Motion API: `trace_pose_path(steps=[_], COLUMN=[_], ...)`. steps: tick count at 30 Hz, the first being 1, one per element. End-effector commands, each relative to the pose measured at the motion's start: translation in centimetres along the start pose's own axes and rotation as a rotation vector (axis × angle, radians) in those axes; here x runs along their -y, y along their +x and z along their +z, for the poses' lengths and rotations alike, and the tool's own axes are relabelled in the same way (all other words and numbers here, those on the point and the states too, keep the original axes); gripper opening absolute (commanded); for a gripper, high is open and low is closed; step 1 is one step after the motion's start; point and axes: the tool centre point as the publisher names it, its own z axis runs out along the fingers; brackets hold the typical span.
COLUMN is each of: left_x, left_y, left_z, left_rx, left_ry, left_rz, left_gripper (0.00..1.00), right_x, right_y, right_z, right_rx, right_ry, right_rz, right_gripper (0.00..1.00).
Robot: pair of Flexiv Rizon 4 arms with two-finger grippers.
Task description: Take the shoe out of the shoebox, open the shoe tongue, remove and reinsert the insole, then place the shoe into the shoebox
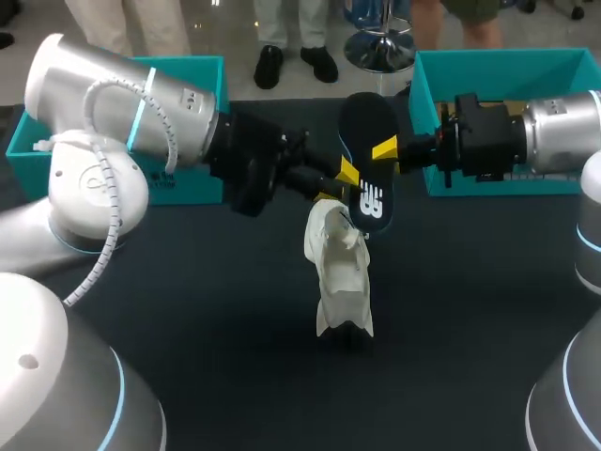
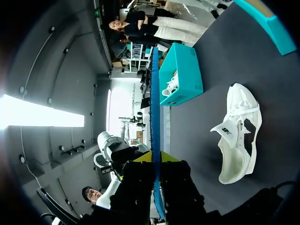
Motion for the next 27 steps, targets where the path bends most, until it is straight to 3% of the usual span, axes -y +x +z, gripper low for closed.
trace_pose_path(steps=[1,10,19,27], left_x=[-0.9,-1.6,-2.2,-4.2], left_y=[-0.9,-1.4,-2.6,-2.8], left_z=[-1.1,-2.2,-2.9,-3.4], left_rx=[-0.1,-0.239,-0.457,-0.652], left_ry=[0.038,0.054,0.069,0.078], left_rz=[-0.015,-0.064,-0.131,-0.09], left_gripper=[1.0,1.0,1.0,1.0], right_x=[0.0,-0.1,0.0,0.5], right_y=[-0.4,-0.9,-1.6,-2.2], right_z=[0.2,0.7,1.0,1.6], right_rx=[0.0,0.009,0.025,0.049], right_ry=[-0.001,0.016,0.024,0.051], right_rz=[0.001,-0.003,-0.008,-0.017], right_gripper=[0.0,0.0,0.0,0.0])
